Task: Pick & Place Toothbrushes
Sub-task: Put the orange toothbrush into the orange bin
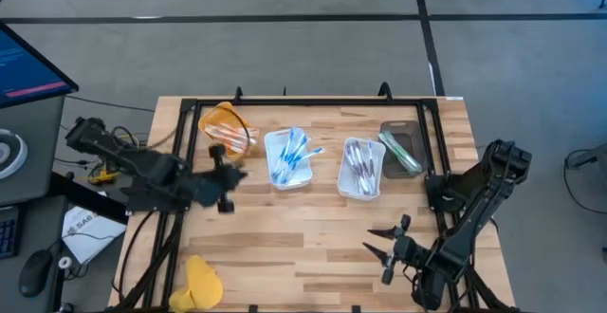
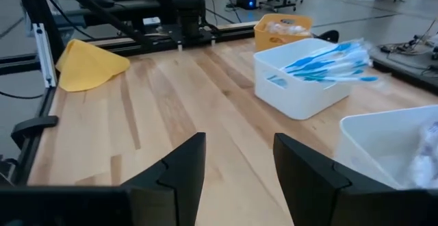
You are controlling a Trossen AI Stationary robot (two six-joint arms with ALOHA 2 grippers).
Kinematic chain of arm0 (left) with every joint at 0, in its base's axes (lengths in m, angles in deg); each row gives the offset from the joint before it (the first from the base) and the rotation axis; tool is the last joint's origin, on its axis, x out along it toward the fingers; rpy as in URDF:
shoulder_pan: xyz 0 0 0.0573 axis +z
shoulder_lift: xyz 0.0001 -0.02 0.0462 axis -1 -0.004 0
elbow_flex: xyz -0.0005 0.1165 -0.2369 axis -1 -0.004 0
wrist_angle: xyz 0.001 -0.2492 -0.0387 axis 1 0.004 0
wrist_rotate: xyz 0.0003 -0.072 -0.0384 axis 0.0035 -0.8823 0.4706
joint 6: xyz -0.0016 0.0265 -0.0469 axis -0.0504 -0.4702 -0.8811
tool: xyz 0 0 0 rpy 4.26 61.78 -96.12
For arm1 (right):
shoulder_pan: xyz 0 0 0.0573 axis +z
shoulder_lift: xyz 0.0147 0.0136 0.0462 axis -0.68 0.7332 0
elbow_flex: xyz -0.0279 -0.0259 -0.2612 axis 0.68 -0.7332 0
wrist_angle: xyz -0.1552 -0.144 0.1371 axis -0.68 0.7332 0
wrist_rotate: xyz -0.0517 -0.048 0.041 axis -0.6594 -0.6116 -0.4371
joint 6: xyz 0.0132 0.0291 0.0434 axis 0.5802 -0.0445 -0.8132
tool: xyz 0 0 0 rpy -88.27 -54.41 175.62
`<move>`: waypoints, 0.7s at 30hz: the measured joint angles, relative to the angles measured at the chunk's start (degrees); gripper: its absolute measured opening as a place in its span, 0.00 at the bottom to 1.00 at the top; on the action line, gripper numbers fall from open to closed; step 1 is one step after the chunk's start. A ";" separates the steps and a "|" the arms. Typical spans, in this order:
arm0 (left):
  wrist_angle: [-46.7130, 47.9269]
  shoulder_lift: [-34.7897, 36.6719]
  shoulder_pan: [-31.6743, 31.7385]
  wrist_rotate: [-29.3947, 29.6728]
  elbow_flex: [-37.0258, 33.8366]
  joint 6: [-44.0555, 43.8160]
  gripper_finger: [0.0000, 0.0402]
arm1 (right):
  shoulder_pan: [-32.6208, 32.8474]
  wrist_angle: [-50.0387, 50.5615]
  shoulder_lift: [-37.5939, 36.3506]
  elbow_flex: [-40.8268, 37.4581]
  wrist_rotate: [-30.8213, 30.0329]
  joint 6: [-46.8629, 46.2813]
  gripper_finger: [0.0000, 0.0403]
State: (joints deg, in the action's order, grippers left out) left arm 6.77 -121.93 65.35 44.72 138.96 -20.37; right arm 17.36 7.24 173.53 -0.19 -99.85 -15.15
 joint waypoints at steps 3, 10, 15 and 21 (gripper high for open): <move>4.05 2.31 7.57 -0.36 0.00 3.26 0.01 | -0.34 -2.14 0.79 0.00 0.02 -0.02 0.41; 9.94 3.56 27.58 -6.79 0.04 10.57 0.01 | -0.37 -6.47 1.31 0.00 1.51 -0.31 0.41; 12.08 1.07 39.44 -10.68 0.07 12.66 0.00 | -0.35 -7.68 1.31 0.00 1.51 -0.31 0.41; 12.88 -2.86 45.61 -12.97 0.09 20.20 0.00 | -0.35 -7.64 1.31 0.00 2.71 -0.46 0.41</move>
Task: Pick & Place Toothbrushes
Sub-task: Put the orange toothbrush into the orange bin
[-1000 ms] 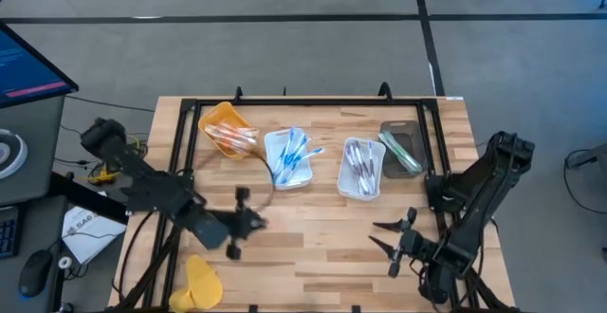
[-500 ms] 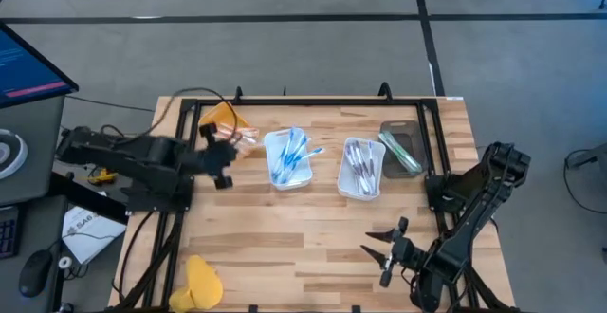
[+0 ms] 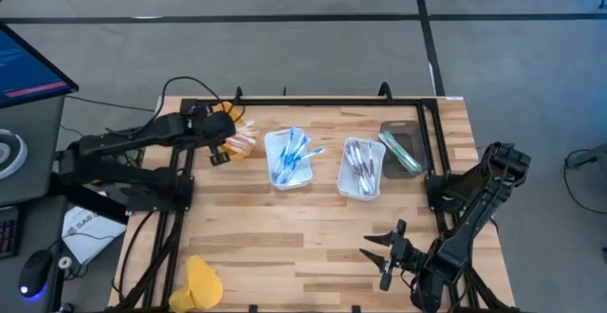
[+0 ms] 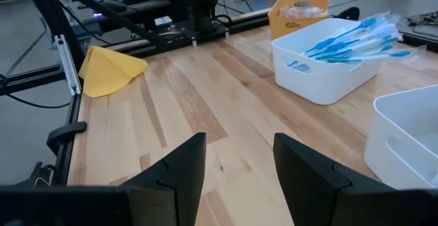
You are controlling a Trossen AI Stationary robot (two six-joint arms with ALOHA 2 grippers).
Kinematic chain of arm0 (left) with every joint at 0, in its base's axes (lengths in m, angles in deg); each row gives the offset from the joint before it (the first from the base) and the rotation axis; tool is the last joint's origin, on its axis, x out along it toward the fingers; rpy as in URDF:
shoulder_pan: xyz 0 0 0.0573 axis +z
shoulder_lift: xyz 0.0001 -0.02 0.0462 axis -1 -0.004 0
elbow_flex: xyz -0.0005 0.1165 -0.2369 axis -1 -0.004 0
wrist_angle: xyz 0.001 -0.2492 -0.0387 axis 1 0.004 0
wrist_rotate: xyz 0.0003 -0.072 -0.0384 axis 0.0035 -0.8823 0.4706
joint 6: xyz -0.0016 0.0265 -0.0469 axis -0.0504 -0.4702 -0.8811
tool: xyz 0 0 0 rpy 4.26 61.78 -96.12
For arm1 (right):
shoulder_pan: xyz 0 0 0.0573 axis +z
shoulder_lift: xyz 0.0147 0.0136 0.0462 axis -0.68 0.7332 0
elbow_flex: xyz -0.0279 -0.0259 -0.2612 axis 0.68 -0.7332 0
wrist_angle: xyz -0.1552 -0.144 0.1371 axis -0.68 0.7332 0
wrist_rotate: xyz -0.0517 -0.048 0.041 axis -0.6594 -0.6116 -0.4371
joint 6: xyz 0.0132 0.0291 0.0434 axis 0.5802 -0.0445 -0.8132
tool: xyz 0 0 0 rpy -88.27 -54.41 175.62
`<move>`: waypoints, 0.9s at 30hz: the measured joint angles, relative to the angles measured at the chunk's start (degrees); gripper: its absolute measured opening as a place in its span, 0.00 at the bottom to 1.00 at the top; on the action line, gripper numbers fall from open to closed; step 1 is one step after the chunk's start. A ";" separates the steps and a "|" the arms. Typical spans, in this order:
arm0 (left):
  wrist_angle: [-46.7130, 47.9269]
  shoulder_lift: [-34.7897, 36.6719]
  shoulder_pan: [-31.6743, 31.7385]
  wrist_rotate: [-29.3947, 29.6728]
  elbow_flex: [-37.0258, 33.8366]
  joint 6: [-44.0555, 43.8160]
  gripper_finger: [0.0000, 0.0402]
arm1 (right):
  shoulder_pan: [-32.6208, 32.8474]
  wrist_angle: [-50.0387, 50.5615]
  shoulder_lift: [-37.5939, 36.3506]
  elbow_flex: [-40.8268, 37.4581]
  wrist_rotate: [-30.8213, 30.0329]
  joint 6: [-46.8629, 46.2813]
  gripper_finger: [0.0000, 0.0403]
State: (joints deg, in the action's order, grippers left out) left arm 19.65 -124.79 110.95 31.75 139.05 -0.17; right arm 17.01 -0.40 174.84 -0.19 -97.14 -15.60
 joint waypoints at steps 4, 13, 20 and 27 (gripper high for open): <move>0.64 -1.95 2.80 2.13 0.00 -9.98 0.00 | -0.02 0.02 0.00 0.00 0.06 0.00 0.42; 7.11 -1.98 3.66 -0.74 2.29 -35.04 0.00 | -0.05 0.33 -0.04 0.02 0.06 0.95 0.41; 9.13 -1.98 6.52 -12.54 4.02 -52.43 0.00 | -1.20 0.37 -0.04 0.02 0.21 1.53 0.42; 9.08 -2.48 12.03 -16.32 4.02 -55.35 0.00 | -1.49 0.49 -0.04 0.02 1.55 3.27 0.41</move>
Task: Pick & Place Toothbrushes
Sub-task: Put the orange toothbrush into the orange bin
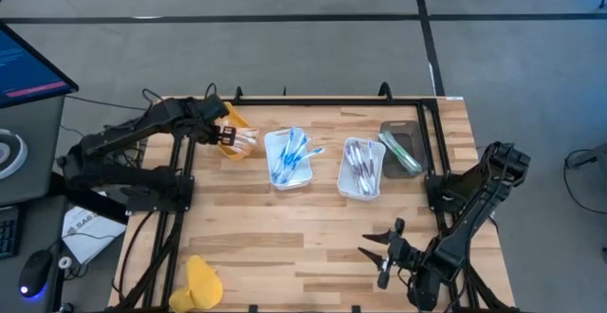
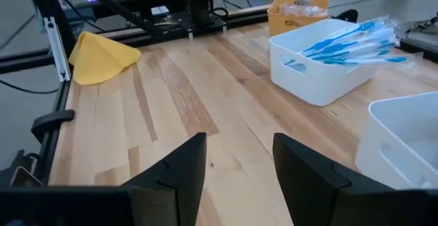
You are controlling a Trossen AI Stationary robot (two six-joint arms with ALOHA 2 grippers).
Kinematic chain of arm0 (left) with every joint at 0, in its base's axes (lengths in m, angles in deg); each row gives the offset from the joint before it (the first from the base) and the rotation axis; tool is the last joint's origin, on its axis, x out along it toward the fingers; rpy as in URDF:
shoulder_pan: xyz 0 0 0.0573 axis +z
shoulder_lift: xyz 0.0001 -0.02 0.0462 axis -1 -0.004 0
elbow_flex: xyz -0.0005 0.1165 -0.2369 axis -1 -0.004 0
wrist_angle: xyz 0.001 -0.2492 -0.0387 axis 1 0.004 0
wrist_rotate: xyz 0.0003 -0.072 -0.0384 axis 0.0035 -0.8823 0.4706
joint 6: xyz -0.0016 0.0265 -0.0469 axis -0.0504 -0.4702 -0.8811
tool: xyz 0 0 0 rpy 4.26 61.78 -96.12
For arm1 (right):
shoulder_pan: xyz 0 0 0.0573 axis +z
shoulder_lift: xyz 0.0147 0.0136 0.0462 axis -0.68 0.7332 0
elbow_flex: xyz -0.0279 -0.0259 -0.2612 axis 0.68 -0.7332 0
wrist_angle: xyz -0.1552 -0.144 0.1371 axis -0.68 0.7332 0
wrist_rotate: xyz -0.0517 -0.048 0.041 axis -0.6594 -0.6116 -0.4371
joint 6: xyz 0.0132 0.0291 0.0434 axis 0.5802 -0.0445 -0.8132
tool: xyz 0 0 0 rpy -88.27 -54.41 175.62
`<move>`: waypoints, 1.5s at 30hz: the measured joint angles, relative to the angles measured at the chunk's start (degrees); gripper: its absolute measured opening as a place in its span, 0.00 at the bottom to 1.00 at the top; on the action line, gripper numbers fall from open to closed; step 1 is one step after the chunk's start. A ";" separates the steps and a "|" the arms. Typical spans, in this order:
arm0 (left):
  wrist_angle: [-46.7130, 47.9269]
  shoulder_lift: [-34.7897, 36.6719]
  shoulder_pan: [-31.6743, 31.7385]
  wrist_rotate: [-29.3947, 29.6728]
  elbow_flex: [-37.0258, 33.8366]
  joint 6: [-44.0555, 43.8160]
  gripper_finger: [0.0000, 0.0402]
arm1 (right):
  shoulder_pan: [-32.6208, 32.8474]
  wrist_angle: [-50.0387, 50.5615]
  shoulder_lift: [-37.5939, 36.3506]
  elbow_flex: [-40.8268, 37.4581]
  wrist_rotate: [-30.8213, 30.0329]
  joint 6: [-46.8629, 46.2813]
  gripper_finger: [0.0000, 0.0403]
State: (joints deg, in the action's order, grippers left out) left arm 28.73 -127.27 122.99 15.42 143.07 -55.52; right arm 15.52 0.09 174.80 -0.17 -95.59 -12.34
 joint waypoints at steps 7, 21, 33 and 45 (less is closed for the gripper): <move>-0.10 0.00 3.04 -0.34 0.00 -3.28 0.00 | -0.01 0.00 0.00 0.00 0.01 1.88 0.41; -2.78 -2.47 3.21 -0.37 -0.04 -5.87 0.00 | -0.04 0.01 0.00 0.00 0.00 1.87 0.41; -8.10 -9.67 3.53 -2.89 -0.13 -5.74 0.00 | -0.04 0.01 -0.01 0.00 0.00 1.87 0.41; -8.62 -10.56 5.13 -0.13 -0.20 -4.95 0.00 | 0.00 -0.21 -0.02 0.02 1.73 1.81 0.41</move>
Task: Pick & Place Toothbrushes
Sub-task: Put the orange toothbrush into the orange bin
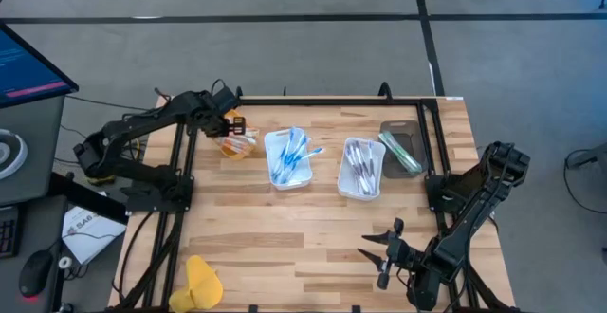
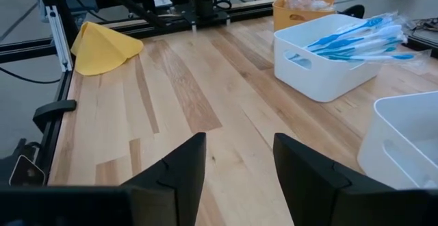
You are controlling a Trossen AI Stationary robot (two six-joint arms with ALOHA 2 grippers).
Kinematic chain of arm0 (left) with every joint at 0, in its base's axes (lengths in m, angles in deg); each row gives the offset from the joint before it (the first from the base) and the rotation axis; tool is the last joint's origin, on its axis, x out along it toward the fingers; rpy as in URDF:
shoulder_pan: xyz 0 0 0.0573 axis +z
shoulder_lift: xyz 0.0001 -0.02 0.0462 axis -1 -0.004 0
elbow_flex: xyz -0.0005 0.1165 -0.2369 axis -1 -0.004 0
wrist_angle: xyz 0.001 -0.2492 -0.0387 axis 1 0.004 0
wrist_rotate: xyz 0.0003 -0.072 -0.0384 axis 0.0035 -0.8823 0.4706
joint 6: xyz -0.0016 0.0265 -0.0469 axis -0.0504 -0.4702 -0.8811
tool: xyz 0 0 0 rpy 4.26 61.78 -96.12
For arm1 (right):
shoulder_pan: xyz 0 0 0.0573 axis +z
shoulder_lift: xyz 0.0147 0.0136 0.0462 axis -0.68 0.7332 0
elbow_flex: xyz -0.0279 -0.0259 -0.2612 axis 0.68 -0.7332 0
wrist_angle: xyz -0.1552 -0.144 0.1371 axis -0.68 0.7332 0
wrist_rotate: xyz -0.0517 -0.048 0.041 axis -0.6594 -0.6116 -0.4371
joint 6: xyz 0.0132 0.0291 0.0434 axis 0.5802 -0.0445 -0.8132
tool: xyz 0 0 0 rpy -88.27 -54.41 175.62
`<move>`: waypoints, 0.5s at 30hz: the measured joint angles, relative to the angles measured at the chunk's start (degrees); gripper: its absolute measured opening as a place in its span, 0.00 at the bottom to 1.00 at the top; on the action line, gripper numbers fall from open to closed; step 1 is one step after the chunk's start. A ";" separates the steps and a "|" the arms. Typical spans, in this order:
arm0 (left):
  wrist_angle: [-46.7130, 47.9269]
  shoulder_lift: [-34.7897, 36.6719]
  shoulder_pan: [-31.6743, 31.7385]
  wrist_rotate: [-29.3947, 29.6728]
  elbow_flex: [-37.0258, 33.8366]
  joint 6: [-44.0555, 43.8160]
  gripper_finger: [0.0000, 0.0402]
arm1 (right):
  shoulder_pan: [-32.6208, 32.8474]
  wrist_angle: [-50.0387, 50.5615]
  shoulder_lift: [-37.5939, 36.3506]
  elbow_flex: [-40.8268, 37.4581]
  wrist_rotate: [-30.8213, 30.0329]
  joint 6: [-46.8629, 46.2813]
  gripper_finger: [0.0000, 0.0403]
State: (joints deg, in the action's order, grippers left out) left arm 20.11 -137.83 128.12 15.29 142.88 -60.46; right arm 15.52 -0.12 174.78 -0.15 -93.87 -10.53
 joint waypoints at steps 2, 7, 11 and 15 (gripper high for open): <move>-0.45 0.00 0.00 0.84 0.00 1.22 0.00 | 0.00 -0.12 0.00 0.00 0.02 -0.02 0.41; -0.91 0.00 0.00 1.35 0.00 1.97 0.00 | 0.00 -0.27 0.00 0.00 0.02 -0.13 0.41; -1.03 0.00 0.00 1.35 0.00 2.18 0.00 | -0.02 -0.31 0.00 0.00 0.09 -0.13 0.41; -1.85 0.00 -0.02 1.35 0.00 2.16 0.00 | -0.02 -0.30 0.00 0.00 0.36 -0.13 0.41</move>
State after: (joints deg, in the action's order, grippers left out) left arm 18.26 -137.83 128.10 16.65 142.88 -58.31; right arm 15.50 -0.42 174.78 -0.15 -93.50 -10.66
